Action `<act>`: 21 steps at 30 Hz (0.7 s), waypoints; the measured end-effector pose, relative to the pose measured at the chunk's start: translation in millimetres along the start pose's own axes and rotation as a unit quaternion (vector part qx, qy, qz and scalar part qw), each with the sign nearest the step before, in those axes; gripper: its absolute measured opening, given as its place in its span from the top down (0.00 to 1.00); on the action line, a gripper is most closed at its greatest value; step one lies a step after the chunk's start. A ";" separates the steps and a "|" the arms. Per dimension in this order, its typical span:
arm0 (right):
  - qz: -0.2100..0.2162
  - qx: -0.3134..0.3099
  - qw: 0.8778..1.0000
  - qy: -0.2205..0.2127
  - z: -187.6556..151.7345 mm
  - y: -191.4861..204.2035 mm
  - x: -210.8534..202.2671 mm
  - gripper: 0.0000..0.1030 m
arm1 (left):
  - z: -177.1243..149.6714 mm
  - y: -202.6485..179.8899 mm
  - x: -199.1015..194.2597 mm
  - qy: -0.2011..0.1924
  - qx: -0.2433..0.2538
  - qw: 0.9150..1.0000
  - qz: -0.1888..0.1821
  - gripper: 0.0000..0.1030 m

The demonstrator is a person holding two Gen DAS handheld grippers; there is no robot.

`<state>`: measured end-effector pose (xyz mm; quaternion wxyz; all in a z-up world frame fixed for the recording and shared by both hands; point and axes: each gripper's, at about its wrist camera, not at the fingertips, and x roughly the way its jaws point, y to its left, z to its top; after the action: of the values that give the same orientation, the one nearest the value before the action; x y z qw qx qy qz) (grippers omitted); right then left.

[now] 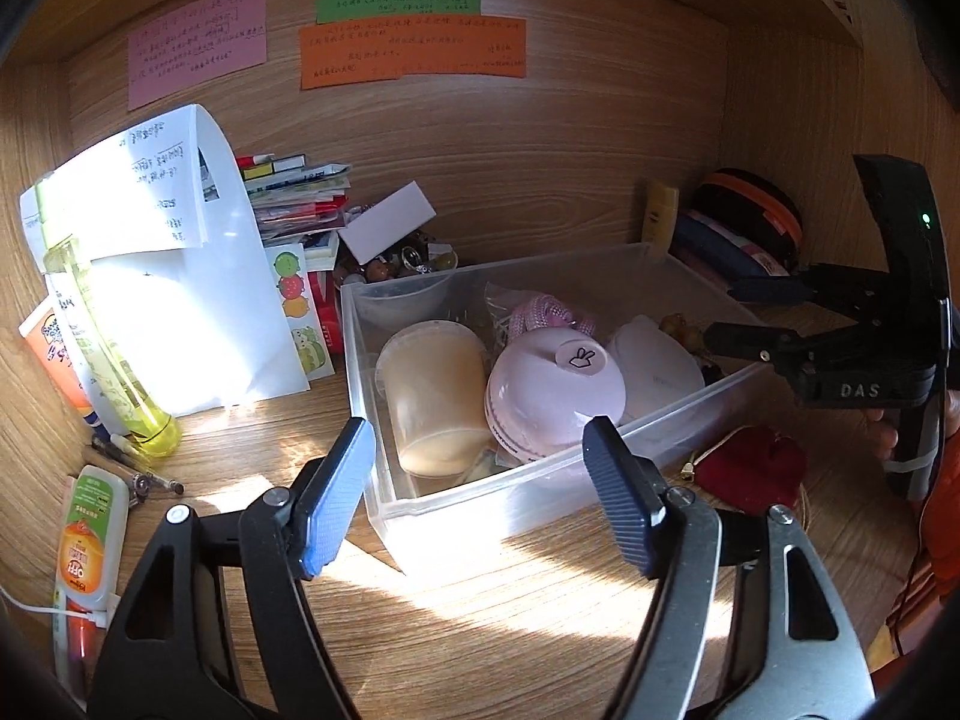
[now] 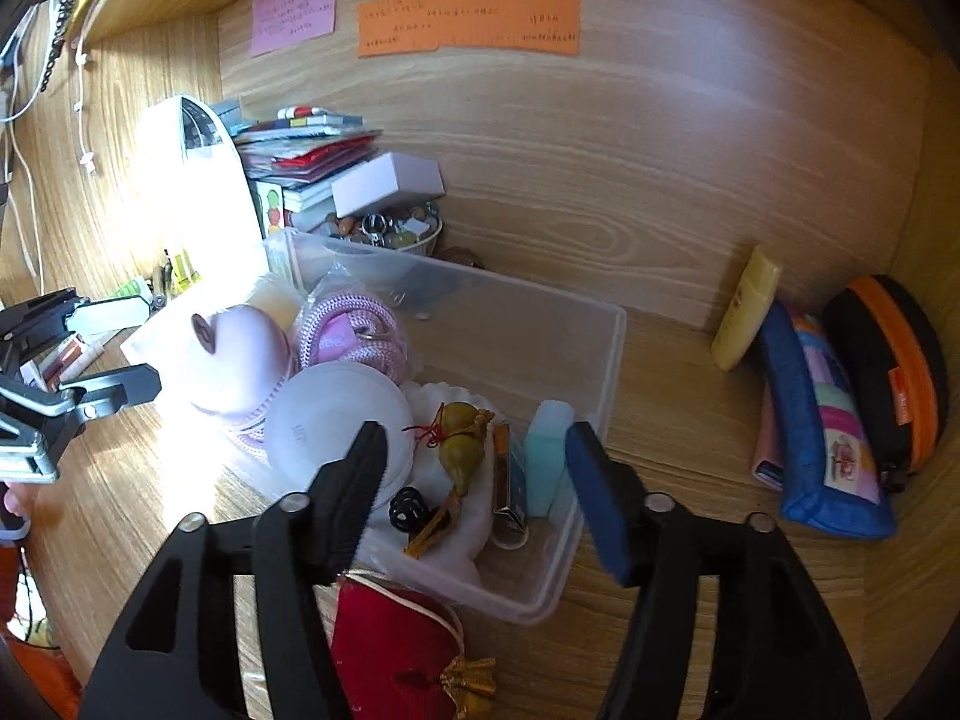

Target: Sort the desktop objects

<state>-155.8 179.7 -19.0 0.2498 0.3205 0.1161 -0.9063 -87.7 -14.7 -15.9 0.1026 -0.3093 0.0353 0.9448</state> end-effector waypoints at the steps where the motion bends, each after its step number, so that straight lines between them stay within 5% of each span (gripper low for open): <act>1: -0.006 -0.003 1.000 -0.004 -0.9 0.9 -3.5 0.28 | 0.7 0.3 -2.3 -0.002 -0.002 1.000 0.001 0.29; 6: -0.013 -0.009 1.000 -0.015 -7.6 0.3 -18.1 0.23 | 2.3 -0.7 -13.1 -0.008 -0.003 1.000 0.010 0.27; 10: -0.015 -0.003 1.000 -0.015 -15.1 -2.3 -24.3 0.20 | 1.3 -3.7 -20.8 -0.015 -0.007 1.000 0.017 0.08; 21: -0.025 0.030 0.999 -0.013 -48.4 -21.3 -44.8 0.16 | -10.6 -43.5 -21.2 0.006 0.036 0.999 -0.002 0.08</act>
<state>-111.7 232.7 -26.5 0.2188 0.3133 0.0936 -0.9194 -55.5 22.7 -12.0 0.1152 -0.3115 0.0694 0.9407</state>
